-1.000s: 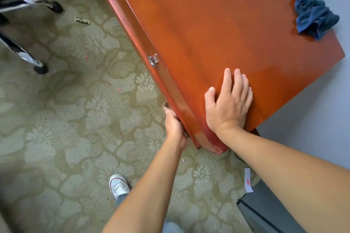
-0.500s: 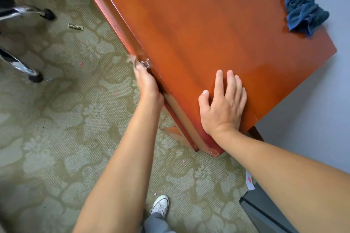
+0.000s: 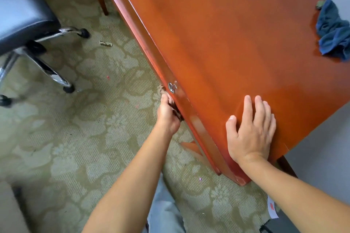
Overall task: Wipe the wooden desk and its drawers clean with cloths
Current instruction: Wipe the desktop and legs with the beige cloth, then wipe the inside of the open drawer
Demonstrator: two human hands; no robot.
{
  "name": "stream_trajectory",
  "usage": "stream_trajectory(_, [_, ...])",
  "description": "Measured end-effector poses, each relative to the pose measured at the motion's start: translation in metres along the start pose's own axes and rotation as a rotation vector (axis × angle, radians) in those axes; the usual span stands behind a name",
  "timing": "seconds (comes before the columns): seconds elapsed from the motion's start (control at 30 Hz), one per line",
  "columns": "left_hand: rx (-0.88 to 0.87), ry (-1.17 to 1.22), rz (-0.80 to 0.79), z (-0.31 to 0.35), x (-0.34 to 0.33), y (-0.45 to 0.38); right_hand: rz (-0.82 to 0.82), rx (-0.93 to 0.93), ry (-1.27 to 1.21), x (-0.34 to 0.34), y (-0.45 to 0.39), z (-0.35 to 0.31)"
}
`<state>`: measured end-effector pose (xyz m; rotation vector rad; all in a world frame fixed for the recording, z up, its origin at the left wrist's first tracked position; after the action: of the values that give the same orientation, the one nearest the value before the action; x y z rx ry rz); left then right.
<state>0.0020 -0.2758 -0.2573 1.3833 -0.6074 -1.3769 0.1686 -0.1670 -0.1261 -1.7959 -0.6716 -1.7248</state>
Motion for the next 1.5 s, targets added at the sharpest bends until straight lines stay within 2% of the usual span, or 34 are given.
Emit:
stream_trajectory(0.1, [-0.176,-0.073,0.029,0.092,-0.032,-0.022,-0.006,0.014,-0.011,0.0,0.0,-0.001])
stream_trajectory(0.2, [-0.19,-0.126,0.066,0.164,-0.064,-0.043,-0.017,0.006,-0.015,0.002,-0.001,0.0])
stream_trajectory(0.33, [-0.291,-0.249,0.127,0.241,-0.08,-0.09,-0.032,-0.003,-0.014,0.004,-0.001,-0.001])
stream_trajectory(0.4, [-0.364,-0.259,0.148,0.258,-0.088,-0.092,-0.037,-0.003,-0.014,0.003,-0.001,0.0])
stream_trajectory(0.47, [-0.405,-0.277,0.177,0.252,-0.093,-0.082,-0.054,0.001,0.005,0.003,-0.001,0.0])
stream_trajectory(0.53, [-0.346,-0.307,0.171,0.226,-0.087,-0.066,-0.075,-0.01,0.011,0.004,0.0,-0.002])
stream_trajectory(0.7, [-0.017,-0.291,0.108,0.122,-0.062,-0.005,-0.123,-0.058,0.022,0.006,0.001,-0.008])
stream_trajectory(0.77, [0.077,-0.293,0.057,0.115,-0.065,0.019,-0.134,-0.092,0.008,0.005,0.005,-0.011])
stream_trajectory(0.83, [0.045,-0.311,0.005,0.155,-0.083,0.02,-0.117,-0.164,-0.024,0.003,0.011,-0.02])
stream_trajectory(0.9, [-0.098,-0.279,-0.09,0.224,-0.107,0.006,-0.097,-0.249,-0.045,0.0,0.014,-0.031])
stream_trajectory(0.97, [-0.222,-0.339,-0.012,0.278,-0.121,-0.004,-0.078,-0.302,-0.058,0.0,0.016,-0.039])
stream_trajectory(1.0, [-0.245,-0.4,0.05,0.291,-0.122,-0.009,-0.076,-0.311,-0.061,0.001,0.017,-0.041])
stream_trajectory(1.07, [-0.237,-0.439,0.056,0.292,-0.119,-0.014,-0.079,-0.345,-0.08,0.002,0.017,-0.046])
stream_trajectory(1.13, [-0.149,-0.413,0.06,0.272,-0.107,-0.014,-0.067,-0.442,-0.114,-0.001,0.013,-0.057])
stream_trajectory(1.2, [-0.026,-0.544,0.04,0.239,-0.091,0.005,-0.029,-0.553,-0.133,-0.006,0.009,-0.07])
stream_trajectory(1.3, [0.076,-0.719,-0.125,0.175,-0.058,0.037,-0.06,-0.673,-0.189,-0.004,0.0,-0.082])
stream_trajectory(1.37, [0.134,-0.795,-0.209,0.146,-0.043,0.059,-0.087,-0.777,-0.314,0.009,-0.002,-0.098])
stream_trajectory(1.43, [0.148,-0.848,-0.239,0.132,-0.036,0.073,0.007,-0.853,-0.498,0.026,0.003,-0.133])
stream_trajectory(1.5, [0.109,-0.932,-0.271,0.127,-0.031,0.084,0.138,-0.838,-0.602,0.035,0.015,-0.181])
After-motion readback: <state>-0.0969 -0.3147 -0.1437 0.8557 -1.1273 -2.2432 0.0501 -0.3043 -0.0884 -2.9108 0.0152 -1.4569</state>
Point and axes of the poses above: each hand's wrist, its own y-axis away from the middle knuckle, its own x-axis out of the back of the hand, z = x × y, the point moved 2 cm from there along -y, towards the middle knuckle, and after that the axes turned 5 degrees about x, right-handed, at the moved point
